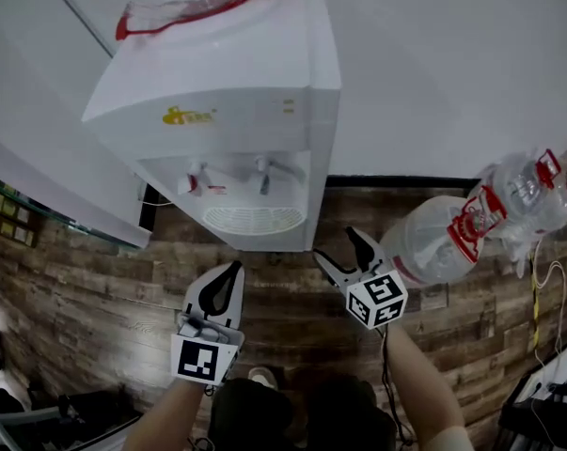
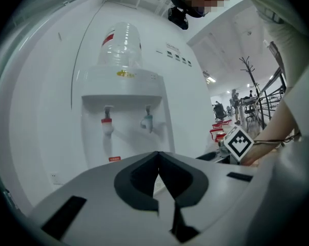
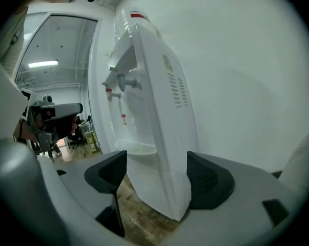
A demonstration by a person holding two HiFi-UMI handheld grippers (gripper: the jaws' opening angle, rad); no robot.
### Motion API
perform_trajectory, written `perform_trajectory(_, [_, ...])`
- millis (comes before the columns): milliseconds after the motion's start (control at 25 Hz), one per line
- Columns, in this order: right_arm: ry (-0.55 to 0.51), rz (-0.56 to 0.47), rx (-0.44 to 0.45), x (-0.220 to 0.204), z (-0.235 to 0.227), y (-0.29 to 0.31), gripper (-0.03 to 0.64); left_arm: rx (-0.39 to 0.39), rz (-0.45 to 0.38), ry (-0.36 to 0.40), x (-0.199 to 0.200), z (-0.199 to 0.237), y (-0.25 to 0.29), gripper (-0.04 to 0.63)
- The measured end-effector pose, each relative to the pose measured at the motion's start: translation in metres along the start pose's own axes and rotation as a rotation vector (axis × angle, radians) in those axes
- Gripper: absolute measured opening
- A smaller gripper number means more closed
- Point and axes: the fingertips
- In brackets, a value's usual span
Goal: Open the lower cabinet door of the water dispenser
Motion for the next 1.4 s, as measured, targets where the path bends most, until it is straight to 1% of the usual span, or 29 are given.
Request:
perform_trajectory(120, [-0.03, 0.024, 0.015, -0.027, -0.007, 0.024, 0.363, -0.02, 0.016, 0.007, -0.029, -0.002, 0.011, 0.005])
perform_trajectory(240, [-0.022, 0.04, 0.021, -0.051, -0.017, 0.047, 0.37, -0.019, 0.035, 0.017, -0.055, 0.003, 0.021, 0.005])
perform_trajectory(440, [-0.031, 0.052, 0.032, -0.076, -0.028, 0.076, 0.368, -0.012, 0.035, 0.008, -0.084, 0.009, 0.036, 0.005])
perform_trajectory(560, [-0.062, 0.045, 0.048, -0.084, -0.027, 0.089, 0.347, -0.017, 0.039, 0.016, -0.098, 0.011, 0.04, 0.005])
perform_trajectory(640, [-0.091, 0.045, 0.058, -0.088, -0.027, 0.096, 0.329, -0.016, 0.043, 0.007, -0.106, 0.014, 0.042, 0.005])
perform_trajectory(720, [-0.109, 0.043, 0.063, -0.09, -0.026, 0.102, 0.317, -0.008, 0.045, 0.0, -0.111, 0.018, 0.044, 0.005])
perform_trajectory(840, [-0.119, 0.033, 0.072, -0.089, -0.023, 0.11, 0.293, 0.001, 0.032, 0.038, -0.109, 0.024, 0.046, 0.005])
perform_trajectory(880, [-0.124, 0.033, 0.078, -0.089, -0.022, 0.113, 0.286, 0.004, 0.031, 0.04, -0.11, 0.024, 0.047, 0.005])
perform_trajectory(960, [-0.135, 0.036, 0.085, -0.09, -0.021, 0.114, 0.302, 0.003, 0.029, 0.033, -0.114, 0.023, 0.046, 0.005])
perform_trajectory(1080, [-0.143, 0.034, 0.072, -0.09, -0.021, 0.113, 0.295, -0.002, 0.021, 0.042, -0.116, 0.022, 0.048, 0.005])
perform_trajectory(1200, [-0.133, 0.035, 0.049, -0.09, -0.02, 0.113, 0.288, 0.0, 0.047, 0.009, -0.124, 0.02, 0.046, 0.005])
perform_trajectory(1360, [-0.13, 0.044, 0.039, -0.091, -0.017, 0.11, 0.281, 0.0, 0.044, 0.032, -0.124, 0.02, 0.046, 0.005])
perform_trajectory(1400, [-0.128, 0.043, 0.038, -0.092, -0.014, 0.107, 0.281, -0.004, 0.046, 0.024, -0.124, 0.019, 0.045, 0.005])
Point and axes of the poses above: the fingertips, and each gripper's own axes: y forward along the fingers, z to its left, x out of its top, and after that the axes turned 6 degrees about -y, right-handed
